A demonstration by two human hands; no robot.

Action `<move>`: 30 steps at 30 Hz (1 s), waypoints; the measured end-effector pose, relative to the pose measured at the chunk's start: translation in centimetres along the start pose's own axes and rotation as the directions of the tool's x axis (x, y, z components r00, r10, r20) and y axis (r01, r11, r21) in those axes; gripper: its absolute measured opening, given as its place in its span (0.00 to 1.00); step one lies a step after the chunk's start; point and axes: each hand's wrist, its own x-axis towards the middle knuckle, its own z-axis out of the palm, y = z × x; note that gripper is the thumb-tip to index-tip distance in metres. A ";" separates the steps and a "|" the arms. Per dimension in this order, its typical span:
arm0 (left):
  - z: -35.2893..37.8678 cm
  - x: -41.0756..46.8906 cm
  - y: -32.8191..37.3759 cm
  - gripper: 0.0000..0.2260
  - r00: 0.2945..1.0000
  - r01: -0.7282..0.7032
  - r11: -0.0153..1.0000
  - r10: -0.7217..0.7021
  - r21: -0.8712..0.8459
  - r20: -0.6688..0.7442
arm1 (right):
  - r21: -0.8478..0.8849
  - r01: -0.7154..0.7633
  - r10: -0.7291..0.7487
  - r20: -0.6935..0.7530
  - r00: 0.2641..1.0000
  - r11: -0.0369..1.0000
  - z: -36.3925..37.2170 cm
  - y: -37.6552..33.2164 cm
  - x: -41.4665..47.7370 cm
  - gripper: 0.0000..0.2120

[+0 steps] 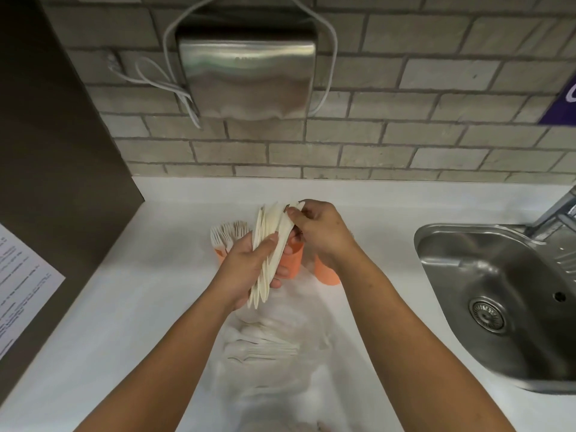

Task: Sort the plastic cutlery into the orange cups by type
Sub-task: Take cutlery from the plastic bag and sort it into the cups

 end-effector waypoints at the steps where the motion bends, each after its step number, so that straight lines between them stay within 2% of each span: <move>1: 0.0 0.2 0.1 0.12 1.000 -0.009 1.000 0.009 0.000 -0.016 | -0.006 0.001 -0.001 -0.024 1.000 1.000 -0.2 -0.1 0.4 0.12; 4: -0.1 0.8 0.4 0.12 0.995 -0.004 0.999 -0.001 -0.046 -0.099 | -0.053 0.013 -0.018 -0.092 0.996 0.999 -0.9 -0.5 1.7 0.13; 6: -0.4 1.2 0.5 0.12 0.992 -0.004 0.998 -0.003 -0.055 -0.130 | -0.036 0.040 -0.044 -0.120 0.992 0.999 -1.6 -1.1 2.4 0.10; 11: -0.5 2.2 0.2 0.13 0.995 0.007 1.000 -0.009 -0.017 -0.104 | -0.092 0.156 -0.168 -0.149 0.975 0.984 -2.9 -2.7 4.1 0.03; 14: -0.5 2.7 0.1 0.12 0.989 -0.006 0.999 0.001 -0.033 -0.150 | -0.150 0.237 -0.266 -0.223 0.938 0.960 -3.7 -3.1 5.1 0.03; 17: -1.1 3.1 0.1 0.09 0.973 -0.011 0.994 -0.013 -0.104 -0.231 | -0.301 0.316 -0.392 -0.243 0.887 0.900 -3.8 -3.1 5.6 0.04; 22: -1.6 3.7 0.0 0.07 0.962 -0.018 0.996 -0.005 -0.082 -0.273 | -0.484 0.343 -0.418 -0.051 0.907 0.805 -1.9 0.1 6.3 0.03; 24: -1.7 3.8 0.0 0.07 0.958 -0.020 0.998 0.003 -0.059 -0.287 | -0.545 0.310 -0.334 0.059 0.941 0.779 -1.0 2.0 6.2 0.04; 25: -1.8 3.8 -0.1 0.07 0.958 -0.019 0.999 0.004 -0.049 -0.286 | -0.608 0.278 -0.246 0.137 0.959 0.744 -0.6 2.8 6.3 0.05; 27: -2.0 4.0 -0.4 0.08 0.960 -0.016 0.999 0.004 -0.037 -0.280 | -0.750 0.253 -0.051 0.281 0.958 0.611 -0.2 4.2 6.3 0.10; 29: -2.2 4.0 -0.6 0.07 0.965 -0.016 1.000 0.009 -0.023 -0.262 | -0.800 0.289 -0.031 0.321 0.946 0.525 -0.2 5.1 6.3 0.16; 30: -2.3 4.0 -0.6 0.07 0.967 -0.017 1.000 0.012 -0.017 -0.255 | -0.789 0.300 -0.072 0.311 0.948 0.536 -0.3 5.3 6.2 0.19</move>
